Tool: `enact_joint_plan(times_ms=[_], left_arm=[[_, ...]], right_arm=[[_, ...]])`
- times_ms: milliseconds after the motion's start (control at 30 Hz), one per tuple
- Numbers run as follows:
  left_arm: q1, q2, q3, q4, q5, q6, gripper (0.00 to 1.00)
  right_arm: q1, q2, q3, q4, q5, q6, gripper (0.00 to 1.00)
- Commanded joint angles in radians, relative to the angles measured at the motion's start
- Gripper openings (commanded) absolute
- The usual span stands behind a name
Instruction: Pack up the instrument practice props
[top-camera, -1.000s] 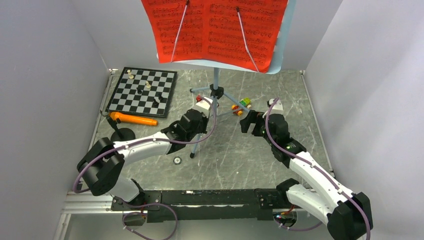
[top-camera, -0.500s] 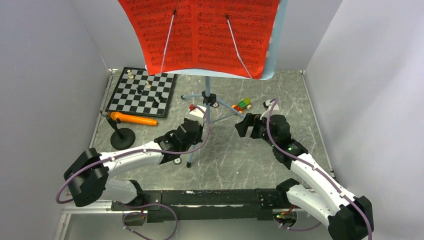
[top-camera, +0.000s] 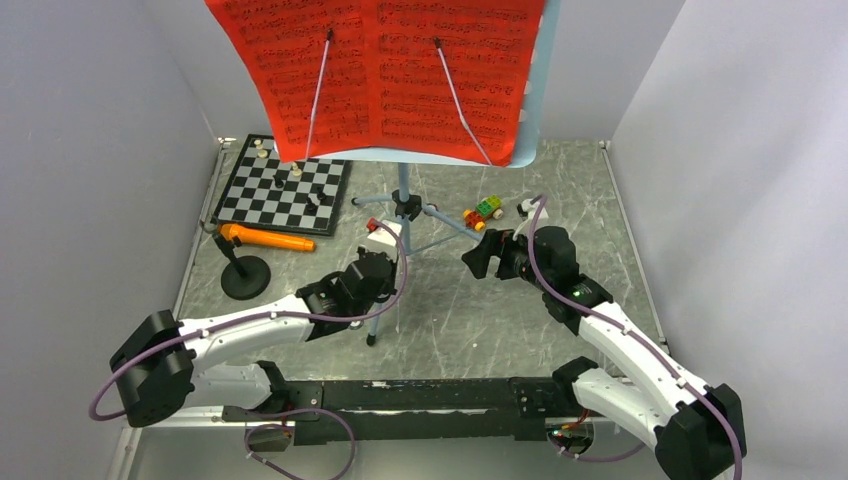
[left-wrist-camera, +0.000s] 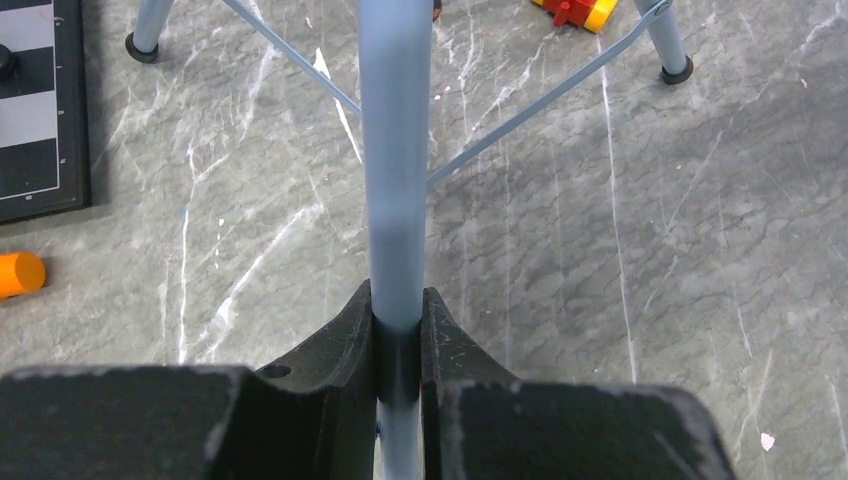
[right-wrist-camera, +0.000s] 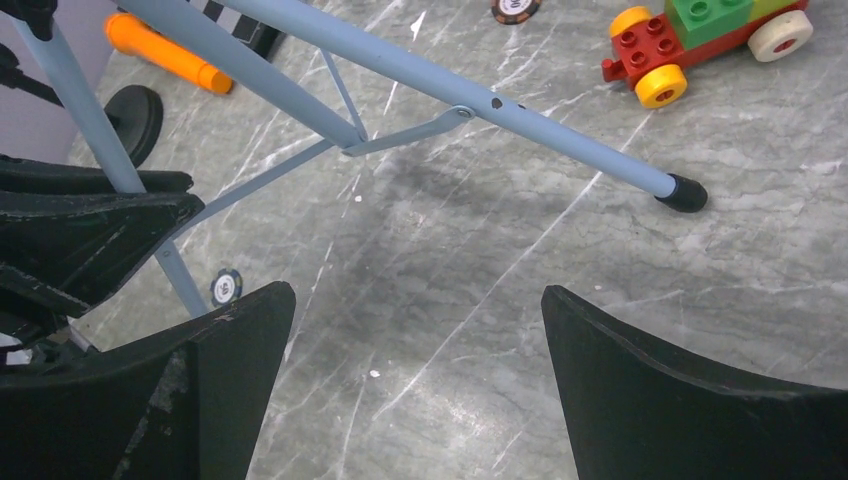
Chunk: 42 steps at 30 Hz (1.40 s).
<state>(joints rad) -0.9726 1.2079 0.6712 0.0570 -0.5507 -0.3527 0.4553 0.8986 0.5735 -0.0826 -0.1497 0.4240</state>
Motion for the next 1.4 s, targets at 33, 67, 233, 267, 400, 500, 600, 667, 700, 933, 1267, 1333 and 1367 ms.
enact_joint_plan(times_ms=[33,67,233,267,400,500,600,667,700,933,1267,1333,1367], left_arm=[[0.002,-0.036,-0.039,-0.068,-0.084,0.013,0.0],[0.002,-0.039,-0.037,-0.065,-0.087,0.023,0.0],[0.002,-0.043,-0.01,-0.065,-0.081,0.063,0.11],[0.002,-0.045,-0.003,-0.065,-0.074,0.068,0.21],[0.002,-0.076,0.019,-0.066,-0.053,0.069,0.55],[0.002,-0.12,0.028,-0.037,-0.04,0.072,0.67],[0.002,-0.171,0.043,-0.03,-0.014,0.101,0.73],[0.001,-0.21,0.049,-0.009,0.017,0.129,0.75],[0.002,-0.232,0.049,0.012,0.032,0.143,0.76],[0.003,-0.397,0.034,0.184,0.194,0.269,0.86],[0.005,-0.429,0.172,0.212,0.482,0.246,0.95],[0.005,-0.419,0.196,0.224,0.525,0.236,0.95],[0.004,-0.415,0.212,0.227,0.535,0.233,0.95]], right_arm=[[0.008,-0.021,0.061,-0.003,-0.03,-0.011,1.0],[0.008,-0.024,0.073,-0.007,-0.033,-0.008,1.0],[0.011,-0.028,0.132,-0.03,-0.041,0.02,1.0],[0.011,-0.028,0.145,-0.038,-0.036,0.028,1.0],[0.014,-0.037,0.189,-0.076,0.009,0.068,1.0],[0.016,-0.078,0.204,-0.094,0.055,0.081,1.0],[0.015,-0.149,0.197,-0.076,0.083,0.07,1.0],[0.016,-0.197,0.195,-0.058,0.07,0.046,1.0],[0.016,-0.217,0.196,-0.045,0.048,0.028,1.0],[0.017,-0.318,0.246,0.005,-0.056,-0.07,1.0],[0.017,-0.291,0.425,0.064,-0.128,-0.018,0.99],[0.017,-0.27,0.47,0.068,-0.123,-0.007,0.99],[0.017,-0.256,0.493,0.067,-0.116,-0.001,0.99]])
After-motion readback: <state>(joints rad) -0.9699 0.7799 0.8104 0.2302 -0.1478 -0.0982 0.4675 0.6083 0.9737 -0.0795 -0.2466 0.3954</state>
